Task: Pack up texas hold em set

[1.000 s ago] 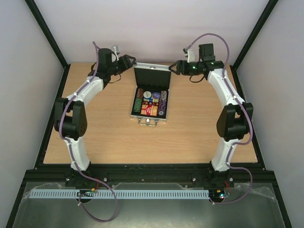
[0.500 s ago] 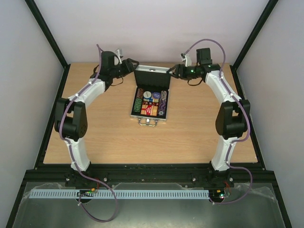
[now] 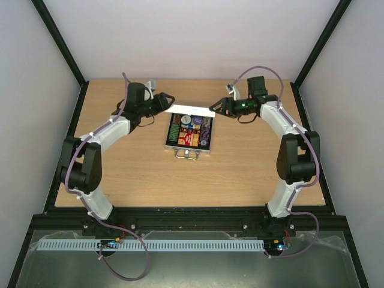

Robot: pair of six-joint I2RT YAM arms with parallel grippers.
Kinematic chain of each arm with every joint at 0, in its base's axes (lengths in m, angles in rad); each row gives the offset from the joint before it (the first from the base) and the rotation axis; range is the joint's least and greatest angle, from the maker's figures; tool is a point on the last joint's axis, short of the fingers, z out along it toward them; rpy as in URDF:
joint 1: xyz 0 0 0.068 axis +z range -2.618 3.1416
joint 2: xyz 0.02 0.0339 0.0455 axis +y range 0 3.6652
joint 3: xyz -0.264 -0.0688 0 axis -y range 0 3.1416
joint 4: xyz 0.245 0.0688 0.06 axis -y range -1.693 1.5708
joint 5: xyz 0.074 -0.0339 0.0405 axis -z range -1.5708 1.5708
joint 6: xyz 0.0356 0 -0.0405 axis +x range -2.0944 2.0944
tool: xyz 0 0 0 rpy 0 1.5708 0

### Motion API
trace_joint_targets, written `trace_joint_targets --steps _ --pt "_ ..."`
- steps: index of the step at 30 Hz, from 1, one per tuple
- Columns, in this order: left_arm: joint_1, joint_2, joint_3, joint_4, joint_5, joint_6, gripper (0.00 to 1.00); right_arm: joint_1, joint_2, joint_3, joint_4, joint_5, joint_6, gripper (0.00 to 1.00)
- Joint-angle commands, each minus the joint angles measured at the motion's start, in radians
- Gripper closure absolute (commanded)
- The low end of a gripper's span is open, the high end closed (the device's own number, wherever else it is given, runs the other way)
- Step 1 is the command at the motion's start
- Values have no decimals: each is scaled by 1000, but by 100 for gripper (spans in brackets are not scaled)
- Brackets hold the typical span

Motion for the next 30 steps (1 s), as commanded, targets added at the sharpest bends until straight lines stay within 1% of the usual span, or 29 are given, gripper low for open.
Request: trace_joint_targets --steps 1,7,12,16,18,21,24,26,30 --pt "-35 -51 -102 25 4 -14 43 11 -68 -87 -75 -67 -89 41" --pt "-73 -78 -234 81 -4 -40 43 12 -112 -222 -127 -67 -184 38" --pt "-92 -74 -322 137 -13 -62 43 12 -84 -294 -149 -37 -238 37" --pt "-93 -81 -341 89 -66 -37 42 12 -77 -319 -131 -21 -232 37" --pt "-93 -89 -336 48 -108 -16 37 12 -86 -335 -103 11 -221 37" --pt "-90 -90 -313 -22 -185 10 31 12 -84 -329 -91 74 -214 36" --pt "-78 -84 -297 -56 -248 16 29 14 -43 -291 -97 128 -217 32" --pt "-70 -79 -294 -57 -271 16 28 14 -4 -259 -110 131 -223 31" --pt "-54 -7 -263 -42 -191 19 29 23 75 -199 -129 129 -227 29"
